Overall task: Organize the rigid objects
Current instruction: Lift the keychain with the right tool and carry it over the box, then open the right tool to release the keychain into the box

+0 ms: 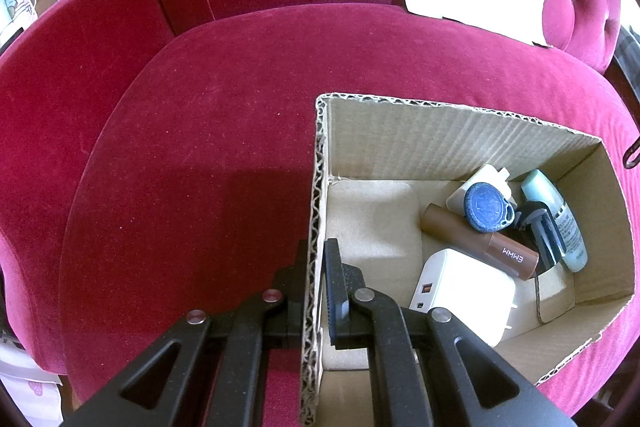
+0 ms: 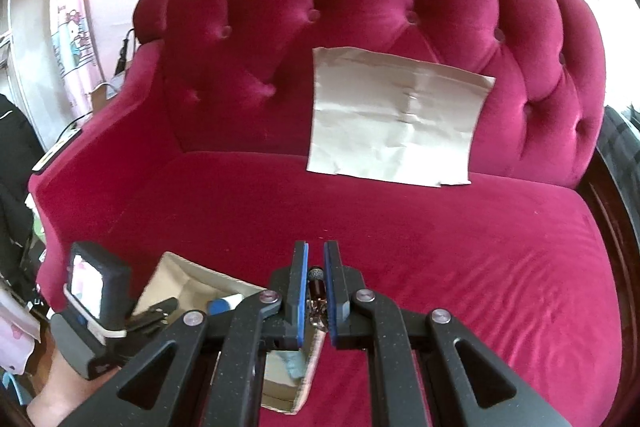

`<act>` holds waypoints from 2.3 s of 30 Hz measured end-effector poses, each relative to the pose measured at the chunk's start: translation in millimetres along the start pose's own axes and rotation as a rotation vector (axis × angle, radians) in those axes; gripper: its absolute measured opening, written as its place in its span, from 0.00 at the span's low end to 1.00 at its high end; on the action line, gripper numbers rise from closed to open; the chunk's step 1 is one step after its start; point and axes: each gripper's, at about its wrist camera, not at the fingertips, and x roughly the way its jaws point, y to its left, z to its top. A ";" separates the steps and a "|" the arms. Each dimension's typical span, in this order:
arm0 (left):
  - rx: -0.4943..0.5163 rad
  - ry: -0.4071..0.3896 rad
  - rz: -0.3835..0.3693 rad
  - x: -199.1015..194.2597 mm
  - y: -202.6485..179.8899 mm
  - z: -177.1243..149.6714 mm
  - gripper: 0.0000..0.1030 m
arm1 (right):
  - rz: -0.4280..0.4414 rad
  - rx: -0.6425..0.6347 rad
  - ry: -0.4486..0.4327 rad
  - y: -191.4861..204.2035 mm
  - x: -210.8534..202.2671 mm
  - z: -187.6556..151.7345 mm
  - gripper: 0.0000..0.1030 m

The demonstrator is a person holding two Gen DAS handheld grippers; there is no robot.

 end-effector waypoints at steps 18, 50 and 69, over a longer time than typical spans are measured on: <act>-0.003 -0.002 0.000 1.5 -2.2 0.1 0.06 | 0.081 -0.059 0.056 58.3 26.3 -11.5 0.06; -0.006 -0.003 -0.006 10.0 -12.9 7.3 0.06 | 0.073 -0.071 0.241 88.3 107.0 -60.2 0.06; -0.006 -0.004 -0.005 10.5 -16.1 8.7 0.06 | -0.014 -0.052 0.198 78.2 98.1 -55.0 0.86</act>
